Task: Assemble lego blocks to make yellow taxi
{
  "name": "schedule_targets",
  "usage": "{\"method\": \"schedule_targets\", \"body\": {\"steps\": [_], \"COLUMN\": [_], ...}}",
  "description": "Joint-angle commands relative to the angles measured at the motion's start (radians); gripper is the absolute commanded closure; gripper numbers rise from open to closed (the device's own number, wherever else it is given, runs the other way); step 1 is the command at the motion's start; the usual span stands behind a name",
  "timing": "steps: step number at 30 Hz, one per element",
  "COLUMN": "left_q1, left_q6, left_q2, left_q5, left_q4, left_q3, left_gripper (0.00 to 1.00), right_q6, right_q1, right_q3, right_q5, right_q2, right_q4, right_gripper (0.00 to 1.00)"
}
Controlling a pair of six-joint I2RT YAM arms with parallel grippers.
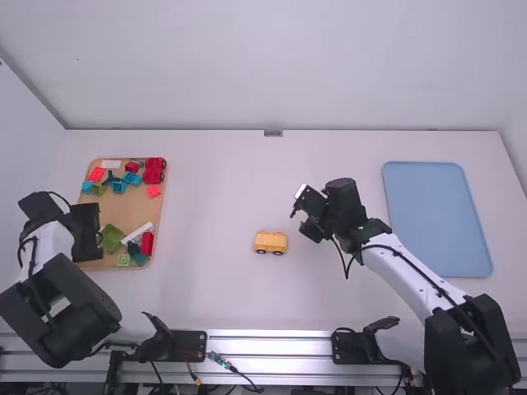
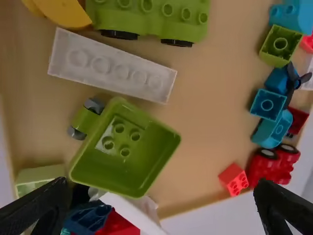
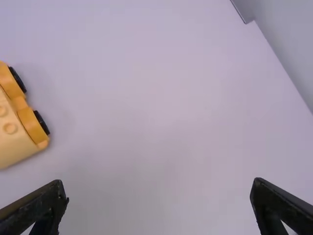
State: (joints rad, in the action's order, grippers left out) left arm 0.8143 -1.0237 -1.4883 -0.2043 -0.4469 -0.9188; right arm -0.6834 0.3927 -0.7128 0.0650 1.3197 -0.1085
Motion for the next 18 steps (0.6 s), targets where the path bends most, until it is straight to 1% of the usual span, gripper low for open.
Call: {"method": "schedule_targets", "body": {"steps": [1,3,5,7,9,12,14,17,18], "left_q1": [0.028,0.042,0.045,0.043,0.046,0.045,0.052,0.078,0.079], "left_q6": [0.007,0.06,0.067,0.03,0.007,0.004,0.004,-0.043,-0.048], "left_q2": [0.027,0.027,0.027,0.011,-0.015,-0.119,-0.181,-0.354,-0.361], "left_q5": [0.013,0.037,0.068,0.163,0.201,0.232,0.23,0.219,0.219], "left_q4": [0.001,-0.008,-0.032,-0.119,-0.166,-0.279,-0.326,-0.485,-0.494], "left_q3": [-0.018,-0.042,-0.059,-0.121,-0.166,-0.307,-0.374,-0.539,-0.545], "left_gripper": [0.01,0.01,0.01,0.01,0.01,0.01,0.01,0.01,0.0], "right_q6": [0.007,0.006,0.006,0.006,0.007,0.007,0.007,0.007,0.007], "right_q1": [0.001,-0.001,-0.001,0.002,0.0,0.002,0.001,0.0,0.0], "right_q3": [0.006,0.006,0.006,0.006,0.006,0.006,0.006,0.006,0.006], "right_q5": [0.005,0.01,0.016,0.017,0.017,0.017,0.017,0.017,0.017], "right_q2": [-0.014,-0.014,-0.014,-0.014,-0.014,-0.014,-0.014,-0.014,-0.014], "right_q4": [-0.003,-0.003,-0.003,-0.001,-0.002,-0.003,-0.004,-0.007,-0.007], "right_gripper": [0.01,0.01,0.01,0.01,0.01,0.01,0.01,0.01,0.01]}}
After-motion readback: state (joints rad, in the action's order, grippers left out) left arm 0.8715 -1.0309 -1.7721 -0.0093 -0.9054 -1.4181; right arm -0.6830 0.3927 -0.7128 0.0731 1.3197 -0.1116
